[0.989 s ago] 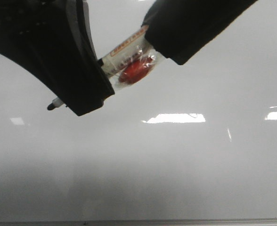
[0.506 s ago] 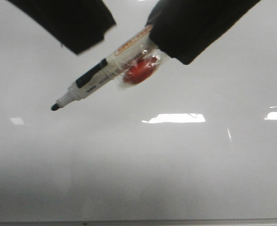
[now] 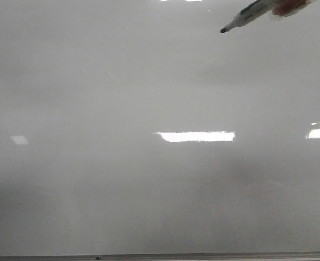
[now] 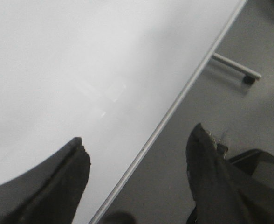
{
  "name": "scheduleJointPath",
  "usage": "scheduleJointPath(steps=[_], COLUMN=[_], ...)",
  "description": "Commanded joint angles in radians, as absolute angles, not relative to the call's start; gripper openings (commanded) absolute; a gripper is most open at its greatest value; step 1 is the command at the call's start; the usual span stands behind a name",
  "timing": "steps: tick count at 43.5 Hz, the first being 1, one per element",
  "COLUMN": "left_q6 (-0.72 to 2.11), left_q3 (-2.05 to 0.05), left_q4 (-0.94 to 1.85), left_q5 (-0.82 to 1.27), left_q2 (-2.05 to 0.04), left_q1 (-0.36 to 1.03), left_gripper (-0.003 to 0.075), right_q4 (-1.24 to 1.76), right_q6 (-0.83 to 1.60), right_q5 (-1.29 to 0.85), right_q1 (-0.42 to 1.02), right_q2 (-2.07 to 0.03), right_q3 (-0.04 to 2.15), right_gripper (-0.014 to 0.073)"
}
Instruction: Write number 7 on whiteboard
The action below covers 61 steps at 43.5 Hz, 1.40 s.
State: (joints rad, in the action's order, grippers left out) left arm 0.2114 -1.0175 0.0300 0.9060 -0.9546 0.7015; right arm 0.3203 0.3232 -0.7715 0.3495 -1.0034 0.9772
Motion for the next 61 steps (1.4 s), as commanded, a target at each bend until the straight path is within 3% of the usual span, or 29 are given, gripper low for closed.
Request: scheduleJointPath(steps=[1,37,51,61], left_q6=[0.141,0.141,0.141,0.141], left_q3=[-1.002,-0.979,-0.979,-0.979], left_q4=[0.045,0.060,0.060,0.060], left_q5=[0.794,0.780,0.780,0.779], left_q2=[-0.926,-0.950,-0.950,-0.950], left_q1=[0.650,0.611,0.611,0.611], left_gripper=[0.0441,0.0441,0.0441,0.0441], right_q4=[0.366,0.372,0.307,0.284], right_q6=[0.313,0.318,0.318,0.318], right_q5=[-0.612,-0.376,-0.512,-0.537], right_q1=[0.343,0.342,0.182,0.182], right_q2=[-0.997,-1.345,-1.303,-1.298], right_q3=[0.978,1.173,1.172,1.170], right_gripper=[-0.0038,-0.0038,-0.0057,-0.0057])
